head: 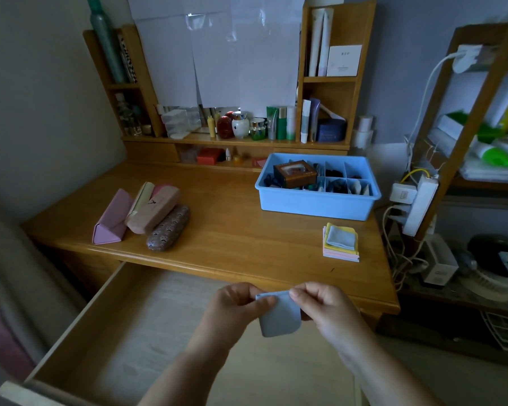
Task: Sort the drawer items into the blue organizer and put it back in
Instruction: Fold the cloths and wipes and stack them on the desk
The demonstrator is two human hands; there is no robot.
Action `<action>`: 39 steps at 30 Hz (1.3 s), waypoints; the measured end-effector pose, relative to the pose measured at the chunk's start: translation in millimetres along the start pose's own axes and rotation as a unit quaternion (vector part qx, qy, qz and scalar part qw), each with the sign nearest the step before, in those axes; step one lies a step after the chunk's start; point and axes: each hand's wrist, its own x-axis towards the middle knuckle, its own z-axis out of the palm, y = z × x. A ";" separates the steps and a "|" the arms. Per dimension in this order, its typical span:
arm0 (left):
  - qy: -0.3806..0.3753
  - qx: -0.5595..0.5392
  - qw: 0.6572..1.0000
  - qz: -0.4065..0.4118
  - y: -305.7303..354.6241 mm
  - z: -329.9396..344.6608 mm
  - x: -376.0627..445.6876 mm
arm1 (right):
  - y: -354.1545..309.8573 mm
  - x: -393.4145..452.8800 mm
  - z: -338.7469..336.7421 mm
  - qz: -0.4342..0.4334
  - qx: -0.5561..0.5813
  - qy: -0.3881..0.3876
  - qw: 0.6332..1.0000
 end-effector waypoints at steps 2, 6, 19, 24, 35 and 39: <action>-0.012 0.046 0.999 0.004 1.6 -2.9 1.2 | 1.3 1.7 -5.5 -0.004 -0.034 0.013 0.999; -0.015 0.069 0.997 -0.002 6.1 1.5 5.8 | 2.3 4.9 -14.0 0.044 0.001 0.025 0.999; -0.085 0.056 0.994 0.048 6.5 41.6 57.4 | 10.6 16.0 -57.8 -0.050 0.009 0.057 0.997; -0.038 0.079 0.991 0.097 26.4 78.2 112.9 | 11.1 51.0 -77.8 -0.124 -0.133 0.150 0.972; -0.072 0.243 0.956 0.147 15.0 127.0 224.1 | 22.7 133.3 -130.6 -0.044 -0.359 0.201 0.910; -0.034 0.385 0.909 0.158 -1.4 131.4 229.1 | 37.9 133.0 -133.5 -0.068 -0.490 0.185 0.849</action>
